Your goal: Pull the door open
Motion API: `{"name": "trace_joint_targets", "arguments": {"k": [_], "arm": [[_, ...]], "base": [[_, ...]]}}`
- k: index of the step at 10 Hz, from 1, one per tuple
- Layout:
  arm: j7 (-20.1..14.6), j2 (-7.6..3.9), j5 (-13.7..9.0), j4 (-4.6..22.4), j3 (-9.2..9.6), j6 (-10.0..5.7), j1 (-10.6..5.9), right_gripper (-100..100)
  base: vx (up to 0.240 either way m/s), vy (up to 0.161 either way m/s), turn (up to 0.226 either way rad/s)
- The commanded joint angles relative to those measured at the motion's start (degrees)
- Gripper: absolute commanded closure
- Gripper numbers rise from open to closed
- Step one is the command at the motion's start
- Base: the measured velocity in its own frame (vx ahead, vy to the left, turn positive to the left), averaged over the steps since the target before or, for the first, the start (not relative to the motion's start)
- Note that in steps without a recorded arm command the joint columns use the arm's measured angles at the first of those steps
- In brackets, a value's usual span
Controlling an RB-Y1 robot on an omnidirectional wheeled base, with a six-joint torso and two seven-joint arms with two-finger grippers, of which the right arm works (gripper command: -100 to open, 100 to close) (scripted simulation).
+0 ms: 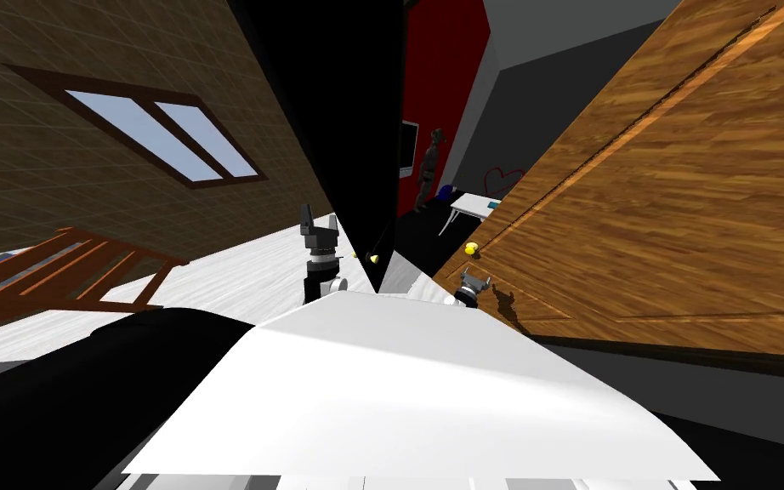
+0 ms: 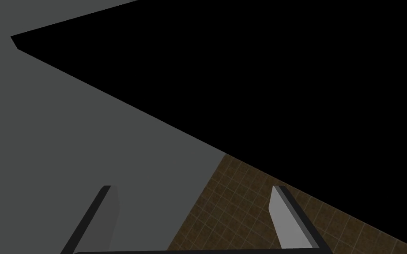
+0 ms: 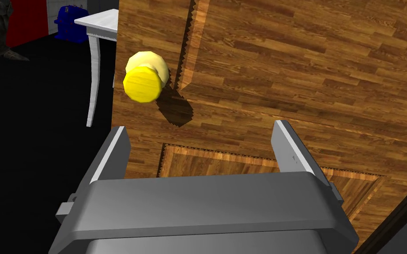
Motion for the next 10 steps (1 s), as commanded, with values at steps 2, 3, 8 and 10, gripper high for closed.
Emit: {"name": "trace_joint_targets", "arguments": {"k": [2, 3, 8, 10], "arm": [[-2.61, 0.27, -1.01, 3.22, -0.81, -1.0, -1.24, -100], [-3.53, 0.46, -1.4, 4.28, -1.12, -1.3, -1.63, -100], [-9.22, 1.9, -3.8, 10.79, -3.02, -3.15, -4.04, -100], [-10.7, 2.37, -4.42, 12.48, -3.52, -3.62, -4.66, -100]], "base": [[0.043, -0.051, 0.151], [0.055, -0.059, 0.141], [0.074, -0.085, 0.169], [0.064, -0.091, 0.108]]}}
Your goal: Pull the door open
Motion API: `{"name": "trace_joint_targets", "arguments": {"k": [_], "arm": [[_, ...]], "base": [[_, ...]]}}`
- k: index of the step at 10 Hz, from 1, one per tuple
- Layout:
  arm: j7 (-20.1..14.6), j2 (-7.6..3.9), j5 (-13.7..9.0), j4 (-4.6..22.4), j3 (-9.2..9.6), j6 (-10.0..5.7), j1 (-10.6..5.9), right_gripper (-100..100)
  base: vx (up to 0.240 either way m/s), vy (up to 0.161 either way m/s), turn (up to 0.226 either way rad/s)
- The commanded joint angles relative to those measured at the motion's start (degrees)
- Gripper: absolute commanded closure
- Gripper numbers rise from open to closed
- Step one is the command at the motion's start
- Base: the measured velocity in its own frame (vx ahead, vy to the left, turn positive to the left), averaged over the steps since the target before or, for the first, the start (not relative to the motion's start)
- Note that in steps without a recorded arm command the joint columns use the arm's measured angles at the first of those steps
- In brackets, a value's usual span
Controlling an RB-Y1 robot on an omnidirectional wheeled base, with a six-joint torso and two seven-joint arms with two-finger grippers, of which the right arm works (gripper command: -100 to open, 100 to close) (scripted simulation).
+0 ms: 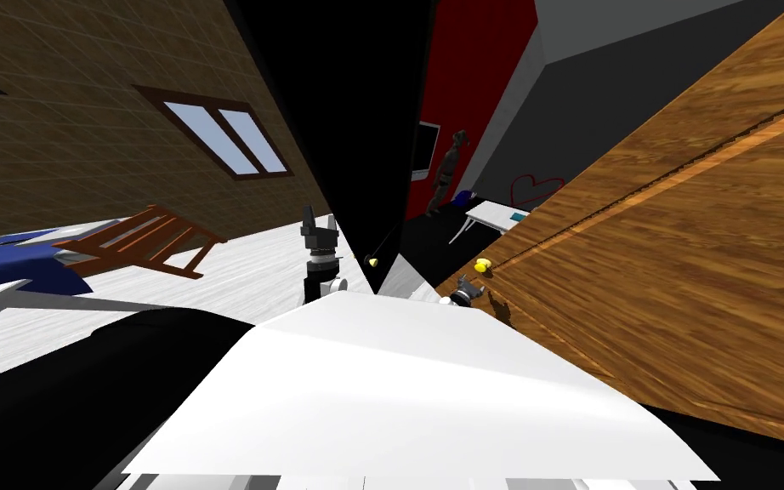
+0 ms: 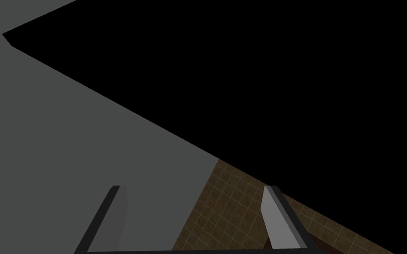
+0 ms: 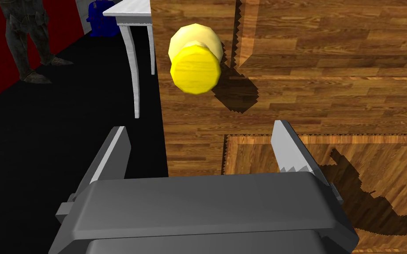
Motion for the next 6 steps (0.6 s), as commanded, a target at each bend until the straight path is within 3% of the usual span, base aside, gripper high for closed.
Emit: {"name": "trace_joint_targets", "arguments": {"k": [1, 2, 6], "arm": [[-0.95, 0.3, -0.36, 1.67, -0.29, -0.64, -0.75, -100], [-0.58, 0.18, -0.21, 1.1, -0.16, -0.4, -0.48, -100], [-1.12, -1.57, -0.91, 3.31, 4.24, -1.47, -1.73, -100]], "base": [[0.026, -0.056, 0.067], [-0.001, -0.015, 0.037], [-0.049, 0.034, 0.004]]}}
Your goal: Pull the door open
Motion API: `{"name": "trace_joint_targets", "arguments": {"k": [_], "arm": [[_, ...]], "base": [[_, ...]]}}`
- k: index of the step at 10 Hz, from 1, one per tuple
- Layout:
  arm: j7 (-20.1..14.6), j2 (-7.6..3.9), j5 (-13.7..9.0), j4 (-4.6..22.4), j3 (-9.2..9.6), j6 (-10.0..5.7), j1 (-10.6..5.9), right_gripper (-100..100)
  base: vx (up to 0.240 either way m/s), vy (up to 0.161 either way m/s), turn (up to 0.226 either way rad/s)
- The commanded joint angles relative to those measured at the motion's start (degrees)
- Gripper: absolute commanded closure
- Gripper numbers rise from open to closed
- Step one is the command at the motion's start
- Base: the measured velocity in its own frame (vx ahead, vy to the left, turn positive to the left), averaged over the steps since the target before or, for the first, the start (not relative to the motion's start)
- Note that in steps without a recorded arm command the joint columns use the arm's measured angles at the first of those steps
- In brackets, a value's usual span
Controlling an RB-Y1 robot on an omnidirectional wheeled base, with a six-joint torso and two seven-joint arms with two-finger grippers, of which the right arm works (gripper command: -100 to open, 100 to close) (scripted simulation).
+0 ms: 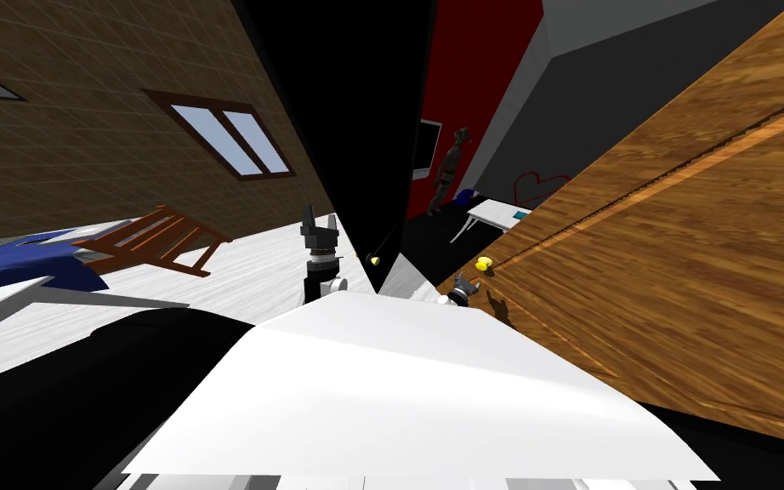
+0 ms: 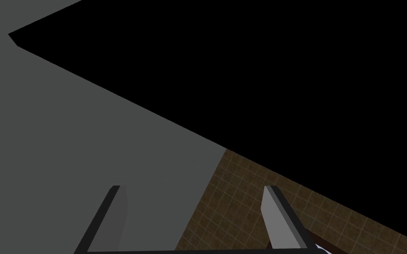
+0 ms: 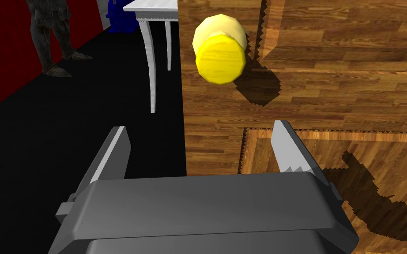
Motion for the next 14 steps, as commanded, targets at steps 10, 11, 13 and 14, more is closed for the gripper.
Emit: {"name": "trace_joint_targets", "arguments": {"k": [10, 11, 13, 14], "arm": [[-1.53, -2.24, -1.76, 5.92, 11.23, -2.98, -3.26, -100], [-1.57, -2.25, -1.83, 6.1, 11.63, -3.07, -3.37, -100], [-1.74, -2.28, -2.08, 6.78, 13.13, -3.42, -3.78, -100], [-1.82, -2.28, -2.19, 7.08, 13.8, -3.58, -3.96, -100]], "base": [[0.041, -0.045, -0.129], [0.164, -0.098, -0.187], [0.182, -0.083, -0.203], [0.203, -0.09, -0.255]]}}
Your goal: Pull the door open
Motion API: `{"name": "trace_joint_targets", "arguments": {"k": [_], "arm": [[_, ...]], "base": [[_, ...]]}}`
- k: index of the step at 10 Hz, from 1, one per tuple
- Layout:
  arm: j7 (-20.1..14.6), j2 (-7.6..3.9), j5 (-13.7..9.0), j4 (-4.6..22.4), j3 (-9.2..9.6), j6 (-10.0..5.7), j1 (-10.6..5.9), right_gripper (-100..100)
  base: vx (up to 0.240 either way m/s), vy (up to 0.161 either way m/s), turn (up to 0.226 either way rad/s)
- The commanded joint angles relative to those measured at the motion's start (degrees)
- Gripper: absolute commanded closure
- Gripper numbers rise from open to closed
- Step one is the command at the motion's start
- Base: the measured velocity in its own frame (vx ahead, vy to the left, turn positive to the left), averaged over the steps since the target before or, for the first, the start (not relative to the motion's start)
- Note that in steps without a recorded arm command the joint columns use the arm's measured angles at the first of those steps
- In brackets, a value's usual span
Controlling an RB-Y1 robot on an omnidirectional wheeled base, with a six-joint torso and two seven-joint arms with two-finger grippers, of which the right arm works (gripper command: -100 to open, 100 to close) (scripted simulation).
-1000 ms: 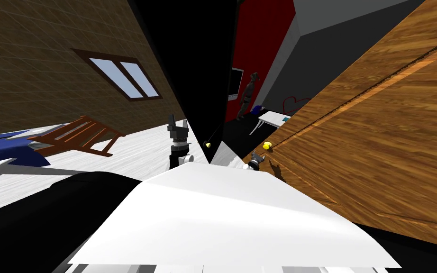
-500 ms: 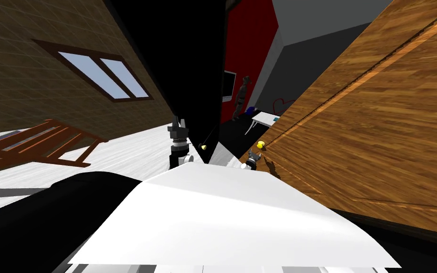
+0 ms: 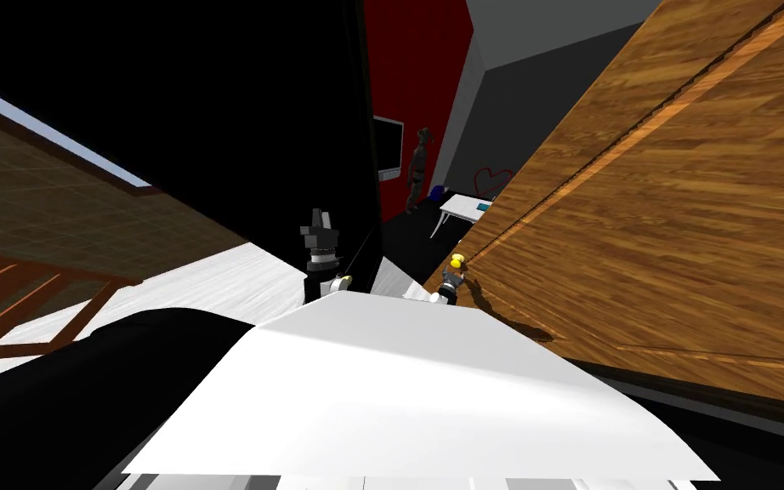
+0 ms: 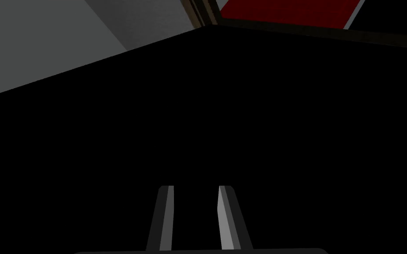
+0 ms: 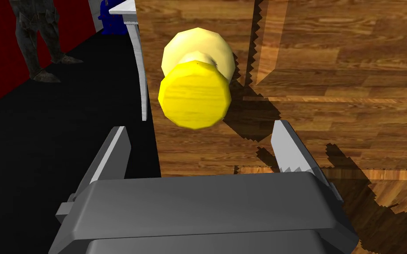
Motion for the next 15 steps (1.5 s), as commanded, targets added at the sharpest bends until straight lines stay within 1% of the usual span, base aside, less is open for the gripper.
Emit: {"name": "trace_joint_targets", "arguments": {"k": [1, 4, 5, 6, 11, 12, 15], "arm": [[0.1, 0.15, -0.16, 0.06, 0.99, -0.1, -0.05, -100], [-0.05, 0.24, -0.38, 0.63, 2.25, -0.4, -0.4, -100], [-0.13, 0.16, -0.33, 0.72, 2.0, -0.41, -0.43, -100], [-0.13, 0.16, -0.33, 0.72, 2.0, -0.41, -0.43, 100], [-0.13, 0.16, -0.33, 0.72, 2.0, -0.41, -0.43, 100], [-0.25, 0.16, -0.25, 0.89, 2.24, -0.07, -0.36, 100], [-0.61, -0.24, -0.22, 0.94, 2.33, 0.02, -0.29, 100]], "base": [[0.215, -0.085, -0.271], [0.21, -0.056, -0.163], [0.091, -0.014, -0.024], [-0.011, 0.004, 0.049], [-0.016, 0.005, 0.002], [-0.1, 0.009, 0.09], [-0.205, 0.033, 0.106]]}}
